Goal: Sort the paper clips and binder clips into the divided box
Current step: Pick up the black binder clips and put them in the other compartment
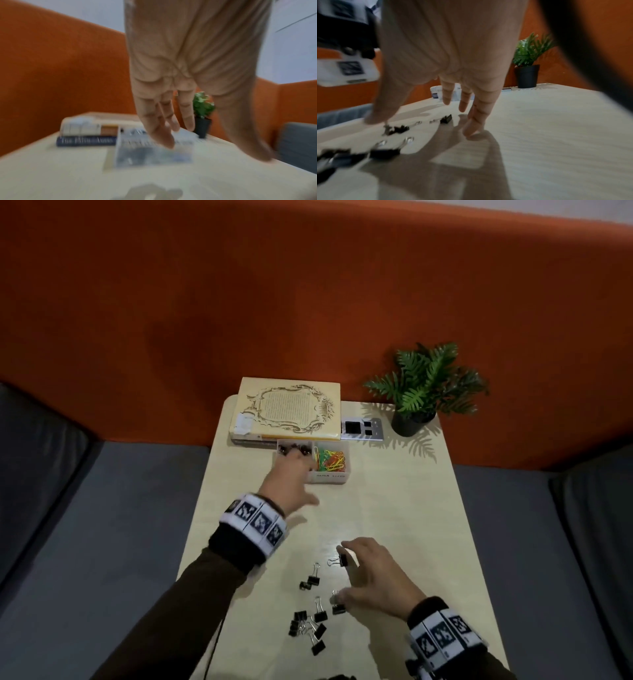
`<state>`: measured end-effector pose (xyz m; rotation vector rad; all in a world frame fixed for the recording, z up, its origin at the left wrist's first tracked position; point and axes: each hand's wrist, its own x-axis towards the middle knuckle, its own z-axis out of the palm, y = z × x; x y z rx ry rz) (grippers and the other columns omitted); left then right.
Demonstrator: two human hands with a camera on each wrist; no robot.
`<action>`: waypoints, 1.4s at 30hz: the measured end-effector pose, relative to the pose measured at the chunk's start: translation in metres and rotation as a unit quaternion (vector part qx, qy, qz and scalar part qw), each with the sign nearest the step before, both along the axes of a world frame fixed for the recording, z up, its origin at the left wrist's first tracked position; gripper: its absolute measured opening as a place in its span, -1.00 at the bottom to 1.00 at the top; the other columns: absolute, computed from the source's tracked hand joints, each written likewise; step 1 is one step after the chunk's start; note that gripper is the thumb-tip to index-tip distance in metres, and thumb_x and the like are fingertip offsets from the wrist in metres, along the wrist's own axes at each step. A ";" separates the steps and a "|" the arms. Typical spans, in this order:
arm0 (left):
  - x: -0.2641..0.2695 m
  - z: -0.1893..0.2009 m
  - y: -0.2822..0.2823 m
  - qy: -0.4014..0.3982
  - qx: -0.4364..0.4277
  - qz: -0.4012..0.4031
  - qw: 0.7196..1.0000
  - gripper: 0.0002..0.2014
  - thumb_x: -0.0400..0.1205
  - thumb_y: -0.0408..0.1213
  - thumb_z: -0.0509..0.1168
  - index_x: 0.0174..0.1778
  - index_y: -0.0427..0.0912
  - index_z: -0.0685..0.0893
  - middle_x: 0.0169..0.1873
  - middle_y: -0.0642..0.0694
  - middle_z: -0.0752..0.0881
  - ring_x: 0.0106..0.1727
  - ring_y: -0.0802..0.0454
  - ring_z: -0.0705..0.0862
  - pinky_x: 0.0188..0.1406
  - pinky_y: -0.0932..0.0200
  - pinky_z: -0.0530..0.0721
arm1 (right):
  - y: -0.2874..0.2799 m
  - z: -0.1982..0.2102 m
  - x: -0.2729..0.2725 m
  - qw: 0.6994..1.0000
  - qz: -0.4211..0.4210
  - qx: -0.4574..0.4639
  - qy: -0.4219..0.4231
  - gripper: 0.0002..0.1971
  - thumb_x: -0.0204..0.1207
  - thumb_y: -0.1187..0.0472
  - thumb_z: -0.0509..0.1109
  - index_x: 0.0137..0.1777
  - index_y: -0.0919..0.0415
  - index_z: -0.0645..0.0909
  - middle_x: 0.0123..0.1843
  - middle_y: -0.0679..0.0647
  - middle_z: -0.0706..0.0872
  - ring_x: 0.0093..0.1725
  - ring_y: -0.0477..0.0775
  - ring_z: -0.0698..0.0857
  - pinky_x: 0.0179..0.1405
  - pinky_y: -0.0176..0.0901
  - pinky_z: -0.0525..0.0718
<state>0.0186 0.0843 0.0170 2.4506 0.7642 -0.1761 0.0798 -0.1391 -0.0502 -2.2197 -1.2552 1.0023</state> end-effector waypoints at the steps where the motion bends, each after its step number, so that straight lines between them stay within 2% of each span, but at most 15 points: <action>1: -0.016 -0.004 -0.019 0.031 -0.050 -0.037 0.998 -0.24 0.32 -0.17 0.61 0.43 -0.07 0.46 0.40 -0.09 0.45 0.40 -0.09 0.45 0.44 0.00 0.49 | -0.001 0.002 -0.002 0.999 0.030 -0.032 0.007 -0.03 0.09 -0.26 0.54 0.50 -0.09 0.20 0.41 -0.11 0.28 0.38 0.01 0.28 0.42 -0.08 0.41; 4: -0.065 -0.029 -0.067 0.145 -0.094 -0.136 0.976 0.07 0.19 -0.09 0.67 0.56 0.03 0.20 0.49 -0.01 0.24 0.46 -0.06 0.29 0.48 -0.01 0.48 | -0.002 0.007 -0.015 0.992 0.096 -0.079 -0.030 0.17 -0.02 -0.25 0.62 0.54 -0.11 0.01 0.49 -0.08 0.16 0.43 0.05 0.15 0.46 0.04 0.42; 6: -0.091 -0.047 -0.086 0.174 -0.082 -0.162 0.968 0.20 0.13 -0.10 0.70 0.59 0.07 0.06 0.55 0.02 0.09 0.51 -0.09 0.19 0.48 -0.05 0.50 | -0.003 0.008 -0.025 0.990 0.108 -0.079 -0.051 0.19 -0.03 -0.23 0.64 0.53 -0.07 -0.02 0.45 -0.07 0.18 0.40 0.04 0.17 0.43 0.01 0.46; 8: -0.107 -0.059 -0.095 0.170 -0.056 -0.173 0.968 0.21 0.16 -0.17 0.69 0.60 0.05 0.01 0.58 0.05 0.00 0.53 -0.13 0.14 0.44 -0.04 0.55 | -0.006 0.006 -0.038 0.989 0.109 -0.072 -0.065 0.18 -0.02 -0.21 0.64 0.53 -0.03 0.00 0.40 -0.06 0.21 0.35 0.03 0.21 0.38 -0.03 0.50; 10: -0.115 -0.065 -0.098 0.134 -0.047 -0.153 0.978 0.05 0.28 -0.28 0.63 0.59 0.00 0.11 0.58 -0.01 0.08 0.48 -0.13 0.22 0.38 -0.01 0.58 | -0.009 -0.001 -0.050 0.990 0.105 -0.052 -0.078 0.05 0.08 -0.12 0.63 0.51 0.00 0.10 0.36 -0.02 0.27 0.30 0.05 0.27 0.32 -0.08 0.53; 14: -0.112 -0.074 -0.095 0.041 -0.073 -0.077 0.993 -0.45 0.46 -0.37 0.46 0.38 -0.08 0.51 0.37 -0.04 0.43 0.32 -0.06 0.48 0.30 0.17 0.53 | -0.010 -0.013 -0.058 0.992 0.097 0.015 -0.085 -0.44 0.35 0.14 0.49 0.34 0.03 0.38 0.25 0.04 0.41 0.18 0.05 0.38 0.13 -0.20 0.53; 18: -0.097 -0.076 -0.091 0.012 -0.089 -0.037 0.995 -0.67 0.46 -0.41 0.43 0.14 -0.15 0.65 0.17 -0.07 0.57 0.19 -0.06 0.58 0.16 0.18 0.58 | -0.003 -0.015 -0.053 0.993 0.082 0.040 -0.076 -0.67 0.40 0.21 0.43 0.16 0.10 0.51 0.17 0.07 0.49 0.14 0.06 0.42 0.06 -0.26 0.48; 21: -0.089 -0.075 -0.088 0.013 -0.082 -0.025 0.996 -0.71 0.45 -0.42 0.44 0.07 -0.15 0.67 0.12 -0.07 0.58 0.13 -0.06 0.62 -0.01 0.31 0.49 | 0.004 -0.016 -0.050 0.995 0.065 0.044 -0.063 -0.72 0.38 0.24 0.42 0.09 0.16 0.54 0.11 0.09 0.53 0.11 0.08 0.46 0.01 -0.28 0.47; 26: -0.086 -0.075 -0.085 0.020 -0.074 -0.012 0.997 -0.79 0.46 -0.39 0.39 -0.01 -0.13 0.66 -0.07 0.03 0.45 0.05 -0.06 0.63 -0.13 0.34 0.45 | 0.016 -0.016 -0.045 0.997 0.061 0.009 -0.056 -0.73 0.32 0.26 0.41 0.01 0.26 0.51 0.06 0.14 0.50 0.01 0.17 0.54 -0.13 -0.17 0.48; 28: -0.086 -0.076 -0.086 0.022 -0.064 -0.005 0.998 -0.82 0.47 -0.37 0.36 -0.03 -0.12 0.66 -0.10 0.05 0.43 0.03 -0.05 0.64 -0.16 0.34 0.45 | 0.019 -0.014 -0.050 0.998 0.037 -0.001 -0.048 -0.67 0.22 0.15 0.45 -0.05 0.21 0.47 -0.01 0.03 0.43 -0.09 0.09 0.50 -0.23 -0.22 0.48; 30: -0.086 -0.076 -0.087 0.026 -0.063 0.002 0.998 -0.81 0.46 -0.37 0.35 -0.03 -0.12 0.66 -0.07 -0.01 0.49 0.03 -0.07 0.65 -0.13 0.26 0.56 | 0.021 -0.014 -0.056 0.999 0.021 -0.005 -0.040 -0.56 0.11 0.02 0.47 -0.06 0.14 0.43 -0.06 -0.06 0.35 -0.14 0.02 0.43 -0.29 -0.27 0.42; 32: -0.086 -0.076 -0.087 0.028 -0.067 0.010 0.997 -0.80 0.45 -0.37 0.35 -0.03 -0.11 0.66 -0.01 -0.05 0.54 0.04 -0.08 0.65 -0.04 0.15 0.65 | 0.022 -0.017 -0.061 0.999 0.017 0.001 -0.052 -0.61 0.21 0.10 0.44 0.01 0.16 0.44 -0.03 -0.06 0.35 -0.09 0.02 0.42 -0.26 -0.26 0.40; 34: -0.088 -0.076 -0.086 0.029 -0.070 0.016 0.997 -0.81 0.45 -0.36 0.34 -0.04 -0.10 0.66 -0.07 0.01 0.49 0.04 -0.08 0.65 -0.01 0.12 0.67 | 0.024 -0.020 -0.062 0.998 0.012 0.003 -0.069 -0.70 0.31 0.24 0.37 0.05 0.20 0.47 0.01 0.01 0.42 -0.04 0.05 0.43 -0.22 -0.26 0.39; 38: -0.090 -0.070 -0.077 0.022 -0.072 0.030 0.997 -0.83 0.46 -0.33 0.38 -0.05 -0.10 0.68 -0.11 0.06 0.45 0.07 -0.05 0.64 -0.05 0.22 0.60 | 0.026 -0.022 -0.056 0.996 -0.003 -0.022 -0.090 -0.72 0.25 0.30 0.36 -0.02 0.18 0.47 -0.02 0.01 0.40 -0.06 0.09 0.40 -0.40 -0.40 0.28; 42: -0.071 -0.044 -0.046 -0.030 -0.049 0.074 0.996 -0.85 0.46 -0.34 0.45 -0.08 -0.12 0.69 -0.08 -0.01 0.55 0.00 0.01 0.59 -0.04 0.31 0.50 | 0.024 -0.019 -0.052 0.990 0.002 -0.051 -0.131 -0.75 0.35 0.28 0.30 0.03 0.17 0.43 0.14 0.11 0.43 -0.03 0.11 0.34 -0.38 -0.29 0.30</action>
